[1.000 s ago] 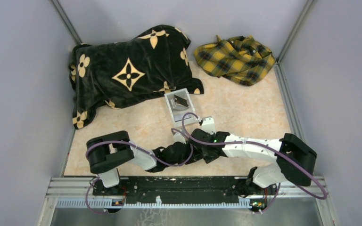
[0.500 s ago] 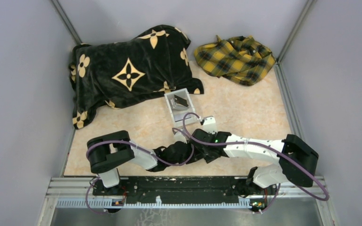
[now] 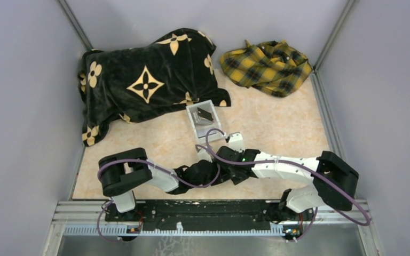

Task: Put the credit cards into the card holder
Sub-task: Close the card holder at the center of the board.

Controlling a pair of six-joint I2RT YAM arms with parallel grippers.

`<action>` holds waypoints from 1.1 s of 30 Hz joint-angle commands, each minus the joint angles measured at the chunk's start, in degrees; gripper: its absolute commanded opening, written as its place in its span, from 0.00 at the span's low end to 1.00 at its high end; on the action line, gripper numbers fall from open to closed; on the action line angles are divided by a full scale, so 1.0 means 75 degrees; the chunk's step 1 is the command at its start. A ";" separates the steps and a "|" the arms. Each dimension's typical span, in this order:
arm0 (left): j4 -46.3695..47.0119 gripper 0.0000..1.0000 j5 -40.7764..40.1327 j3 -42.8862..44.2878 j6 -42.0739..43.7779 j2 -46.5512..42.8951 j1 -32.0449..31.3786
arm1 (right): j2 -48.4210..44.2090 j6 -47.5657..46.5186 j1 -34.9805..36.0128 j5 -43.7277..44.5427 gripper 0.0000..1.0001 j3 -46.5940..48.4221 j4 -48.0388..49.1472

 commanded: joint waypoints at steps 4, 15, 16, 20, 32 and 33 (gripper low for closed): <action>-0.1543 0.38 -0.0218 -0.0195 0.0366 0.0411 0.0026 | 0.0141 -0.0053 -0.0016 -0.0170 0.00 0.0008 0.0233; -0.1515 0.38 -0.0192 -0.0188 0.0375 0.0494 0.0028 | 0.0263 -0.0150 -0.0015 -0.0215 0.00 0.0099 0.0286; -0.1520 0.38 -0.0197 -0.0188 0.0390 0.0494 0.0021 | 0.0310 -0.0182 -0.0016 -0.0227 0.00 0.0123 0.0283; -0.1587 0.38 -0.0261 -0.0188 0.0419 0.0480 0.0024 | 0.0460 -0.0259 -0.0016 -0.0254 0.00 0.0201 0.0286; -0.1826 0.38 -0.0425 -0.0177 0.0617 0.0548 0.0032 | 0.0730 -0.0571 -0.0071 -0.0310 0.00 0.0590 0.0053; -0.1867 0.38 -0.0448 -0.0158 0.0646 0.0552 0.0043 | 0.0755 -0.0607 -0.0085 -0.0316 0.00 0.0626 0.0049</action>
